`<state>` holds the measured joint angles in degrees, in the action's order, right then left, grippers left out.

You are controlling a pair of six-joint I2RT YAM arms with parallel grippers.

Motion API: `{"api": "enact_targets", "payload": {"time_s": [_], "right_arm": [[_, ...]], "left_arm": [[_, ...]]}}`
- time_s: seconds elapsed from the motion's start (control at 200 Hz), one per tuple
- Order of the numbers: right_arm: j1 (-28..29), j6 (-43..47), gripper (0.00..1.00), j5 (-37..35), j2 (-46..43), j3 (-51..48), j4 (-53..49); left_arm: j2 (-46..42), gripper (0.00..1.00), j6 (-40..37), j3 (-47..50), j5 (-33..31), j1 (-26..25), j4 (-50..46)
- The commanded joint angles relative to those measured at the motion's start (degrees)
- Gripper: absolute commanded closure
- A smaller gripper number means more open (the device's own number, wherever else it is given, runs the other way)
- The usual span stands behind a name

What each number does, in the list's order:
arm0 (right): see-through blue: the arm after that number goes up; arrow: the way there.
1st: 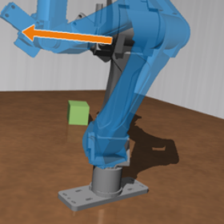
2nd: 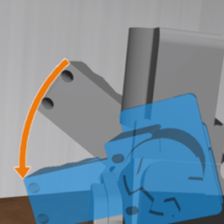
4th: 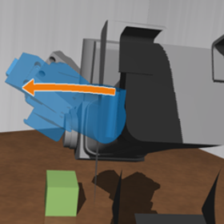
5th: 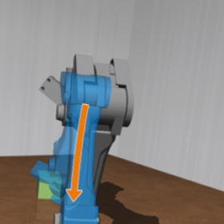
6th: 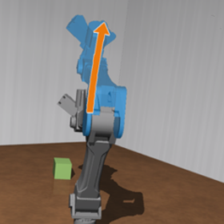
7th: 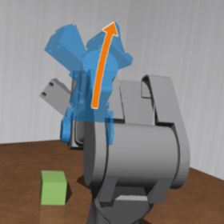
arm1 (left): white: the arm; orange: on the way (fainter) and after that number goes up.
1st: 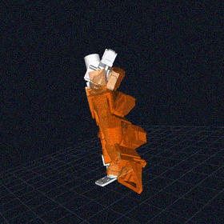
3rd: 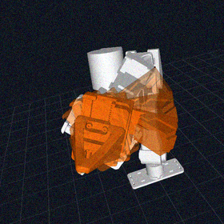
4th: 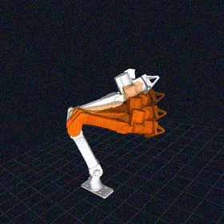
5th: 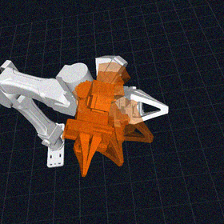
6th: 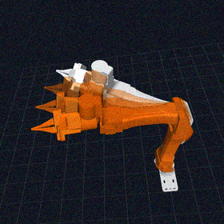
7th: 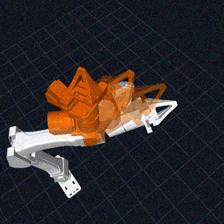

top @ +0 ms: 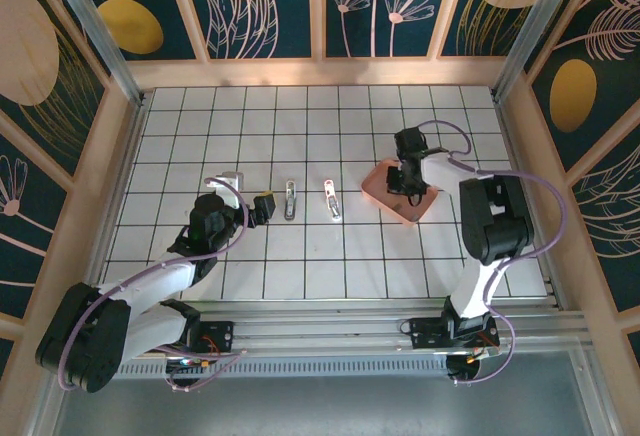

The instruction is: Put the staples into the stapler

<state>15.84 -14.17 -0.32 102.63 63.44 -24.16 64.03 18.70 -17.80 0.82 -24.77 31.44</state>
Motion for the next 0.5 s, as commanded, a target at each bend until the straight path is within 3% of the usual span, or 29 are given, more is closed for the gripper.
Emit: {"api": "enact_targets", "payload": {"time_s": [0.0,0.23,0.496], "right_arm": [[0.3,-1.5,0.88,0.4,-7.6,-2.8,5.4],[2.1,-3.4,0.88,5.2,-18.2,-11.3,16.5],[5.9,-2.9,0.87,6.5,-18.5,-12.0,18.8]], "left_arm": [[0.3,0.07,0.4,-1.3,-0.1,-0.3,-0.7],[3.6,0.09,4.9,-2.4,2.7,-0.2,0.4],[8.7,0.14,9.5,-4.1,6.6,-0.3,1.3]]}}
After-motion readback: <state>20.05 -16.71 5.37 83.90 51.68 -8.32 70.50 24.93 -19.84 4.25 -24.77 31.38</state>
